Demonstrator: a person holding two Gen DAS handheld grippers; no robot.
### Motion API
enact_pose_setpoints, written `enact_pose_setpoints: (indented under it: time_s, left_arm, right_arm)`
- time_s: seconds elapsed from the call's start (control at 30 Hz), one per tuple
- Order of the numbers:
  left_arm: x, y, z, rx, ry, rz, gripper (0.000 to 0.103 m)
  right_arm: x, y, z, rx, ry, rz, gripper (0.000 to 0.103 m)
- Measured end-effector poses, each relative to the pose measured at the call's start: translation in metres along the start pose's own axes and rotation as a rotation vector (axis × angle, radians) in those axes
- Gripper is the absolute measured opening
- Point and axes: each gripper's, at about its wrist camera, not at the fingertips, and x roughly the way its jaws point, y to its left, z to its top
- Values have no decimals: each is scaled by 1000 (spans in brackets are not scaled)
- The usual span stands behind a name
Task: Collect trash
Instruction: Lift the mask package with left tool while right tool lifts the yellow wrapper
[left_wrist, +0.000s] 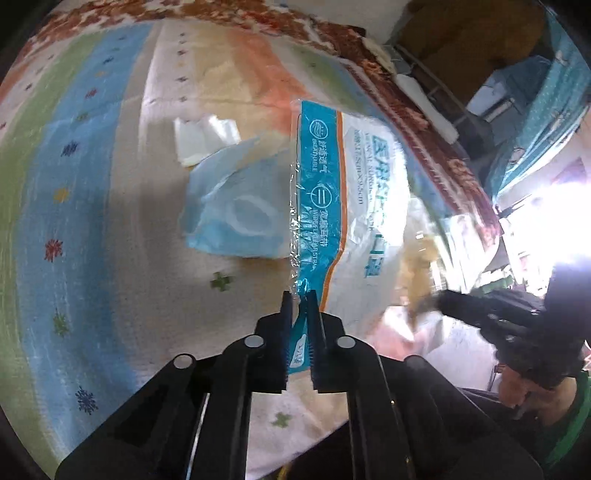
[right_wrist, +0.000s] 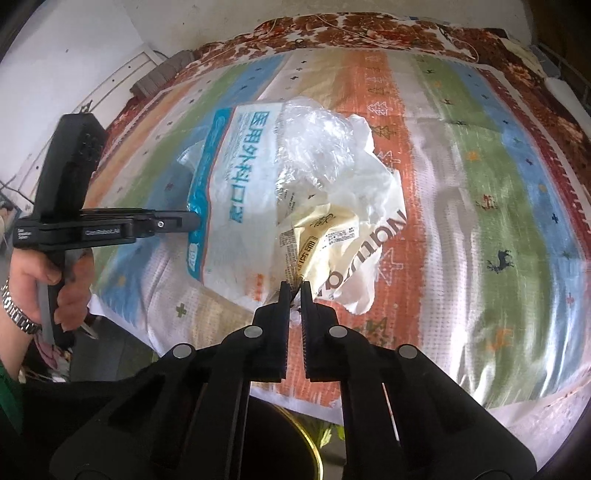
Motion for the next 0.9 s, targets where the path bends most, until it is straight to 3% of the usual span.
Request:
enact_pose_setpoints:
  time_s: [0.17, 0.9]
  left_arm:
    - [-20, -13, 2, -14, -45, 0, 2]
    - [-92, -76, -39, -18, -110, 172, 1]
  right_arm:
    - [-11, -2, 2, 1, -25, -12, 4]
    - [-70, 23, -15, -44, -110, -31, 4]
